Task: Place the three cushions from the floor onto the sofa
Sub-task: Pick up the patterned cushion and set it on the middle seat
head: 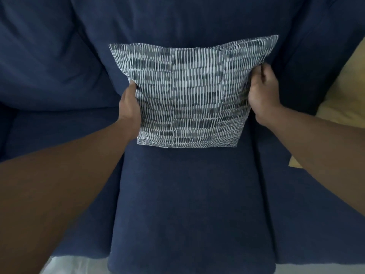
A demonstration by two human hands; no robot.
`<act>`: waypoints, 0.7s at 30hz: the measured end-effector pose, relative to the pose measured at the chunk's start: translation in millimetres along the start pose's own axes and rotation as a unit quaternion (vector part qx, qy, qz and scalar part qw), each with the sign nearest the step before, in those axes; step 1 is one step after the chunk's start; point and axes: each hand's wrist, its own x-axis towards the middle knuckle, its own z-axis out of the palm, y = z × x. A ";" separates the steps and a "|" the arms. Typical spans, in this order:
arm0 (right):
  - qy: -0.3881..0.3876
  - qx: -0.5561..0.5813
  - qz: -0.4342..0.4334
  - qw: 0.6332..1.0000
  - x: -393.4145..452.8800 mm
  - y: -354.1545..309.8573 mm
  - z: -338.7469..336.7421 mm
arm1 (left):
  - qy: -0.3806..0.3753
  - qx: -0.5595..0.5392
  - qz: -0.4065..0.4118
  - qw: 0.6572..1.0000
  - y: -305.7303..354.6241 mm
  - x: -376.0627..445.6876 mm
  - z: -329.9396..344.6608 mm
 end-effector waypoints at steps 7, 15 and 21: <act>-0.107 -0.024 0.267 0.957 -33.1 50.1 -14.5 | 0.125 0.042 -0.099 0.986 -26.7 -7.8 -4.7; -0.070 0.067 0.301 0.949 -55.6 91.9 -18.0 | 0.075 0.093 -0.145 0.982 -47.3 -59.6 -0.5; -0.065 -0.085 0.264 0.959 -81.9 115.3 -20.9 | 0.174 0.100 -0.152 0.968 -77.1 -75.1 -28.9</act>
